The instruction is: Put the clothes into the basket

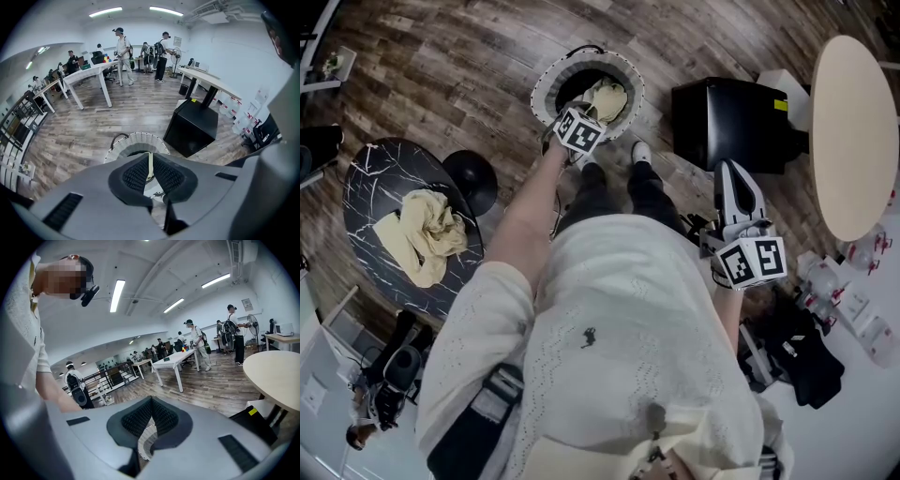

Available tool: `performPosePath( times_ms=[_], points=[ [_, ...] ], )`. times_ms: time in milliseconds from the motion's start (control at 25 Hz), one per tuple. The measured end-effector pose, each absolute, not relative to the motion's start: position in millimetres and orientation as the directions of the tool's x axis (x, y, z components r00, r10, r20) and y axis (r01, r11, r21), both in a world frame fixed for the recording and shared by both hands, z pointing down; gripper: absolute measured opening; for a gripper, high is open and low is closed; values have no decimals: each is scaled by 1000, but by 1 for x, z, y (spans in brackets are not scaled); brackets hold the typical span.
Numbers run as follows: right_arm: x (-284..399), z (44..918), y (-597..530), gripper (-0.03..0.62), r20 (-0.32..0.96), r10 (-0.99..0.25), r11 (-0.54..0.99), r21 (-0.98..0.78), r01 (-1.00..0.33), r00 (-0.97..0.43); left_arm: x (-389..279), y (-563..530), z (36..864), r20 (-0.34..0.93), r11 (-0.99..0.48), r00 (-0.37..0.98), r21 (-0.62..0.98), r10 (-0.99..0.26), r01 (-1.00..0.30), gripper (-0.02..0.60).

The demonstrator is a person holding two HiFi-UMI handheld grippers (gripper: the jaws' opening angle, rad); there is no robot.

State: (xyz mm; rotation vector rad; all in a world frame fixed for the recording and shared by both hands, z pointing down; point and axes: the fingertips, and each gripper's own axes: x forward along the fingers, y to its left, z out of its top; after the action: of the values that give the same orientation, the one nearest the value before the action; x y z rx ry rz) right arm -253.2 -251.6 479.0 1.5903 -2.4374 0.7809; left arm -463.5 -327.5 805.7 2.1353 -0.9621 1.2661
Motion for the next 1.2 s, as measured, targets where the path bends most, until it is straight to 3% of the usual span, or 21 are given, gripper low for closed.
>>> performPosePath(
  times_ms=[640, 1200],
  points=[
    [-266, 479, -253, 8, 363, -768, 400, -372, -838, -528, -447, -301, 767, 819, -605, 413, 104, -398, -789, 28],
    [-271, 473, -259, 8, 339, -721, 486, -374, -790, -605, -448, -286, 690, 673, -447, 443, 183, -592, -876, 21]
  ],
)
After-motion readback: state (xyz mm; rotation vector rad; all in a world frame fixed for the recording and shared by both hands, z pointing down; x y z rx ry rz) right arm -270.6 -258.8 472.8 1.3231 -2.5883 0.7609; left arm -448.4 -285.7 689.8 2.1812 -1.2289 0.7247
